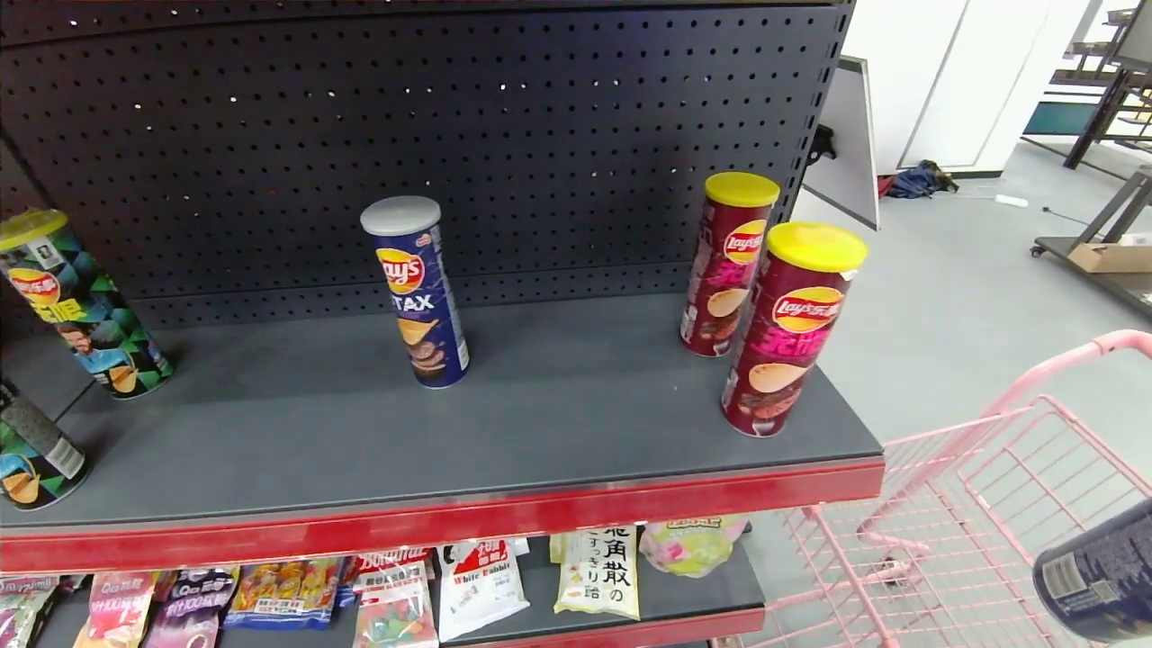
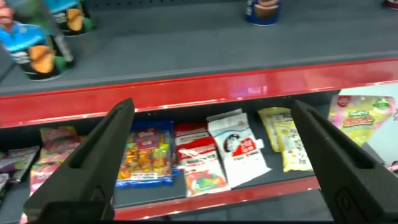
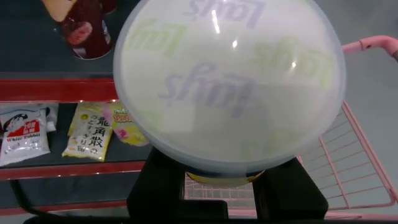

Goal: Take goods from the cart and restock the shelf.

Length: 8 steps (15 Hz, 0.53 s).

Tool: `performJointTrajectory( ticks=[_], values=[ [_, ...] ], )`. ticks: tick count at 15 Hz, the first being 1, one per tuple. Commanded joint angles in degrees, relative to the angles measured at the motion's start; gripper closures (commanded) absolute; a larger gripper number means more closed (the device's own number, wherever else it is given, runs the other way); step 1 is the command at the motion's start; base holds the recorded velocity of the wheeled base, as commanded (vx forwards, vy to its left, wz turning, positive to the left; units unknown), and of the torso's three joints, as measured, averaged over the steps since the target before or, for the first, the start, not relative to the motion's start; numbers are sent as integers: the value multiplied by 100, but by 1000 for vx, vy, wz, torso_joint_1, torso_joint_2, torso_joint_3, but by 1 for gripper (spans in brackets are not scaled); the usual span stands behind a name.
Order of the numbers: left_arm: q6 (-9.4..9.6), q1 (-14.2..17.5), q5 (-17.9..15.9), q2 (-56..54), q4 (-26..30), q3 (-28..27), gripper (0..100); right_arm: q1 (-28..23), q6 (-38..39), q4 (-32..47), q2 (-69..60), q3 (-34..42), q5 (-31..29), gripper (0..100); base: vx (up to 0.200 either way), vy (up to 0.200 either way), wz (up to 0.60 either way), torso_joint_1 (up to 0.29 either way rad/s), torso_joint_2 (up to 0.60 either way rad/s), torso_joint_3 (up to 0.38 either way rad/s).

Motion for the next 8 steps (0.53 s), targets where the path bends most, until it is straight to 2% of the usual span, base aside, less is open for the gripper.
performJointTrajectory(
  ticks=[1,8],
  values=[
    [-1,1,2,5,0,0,0,16,-1,-8,-100,10,56,100,0,200,0,-2,2,-7],
    [-1,1,2,5,0,0,0,8,-1,1,-382,81,539,100,0,200,0,2,2,2]
  ],
)
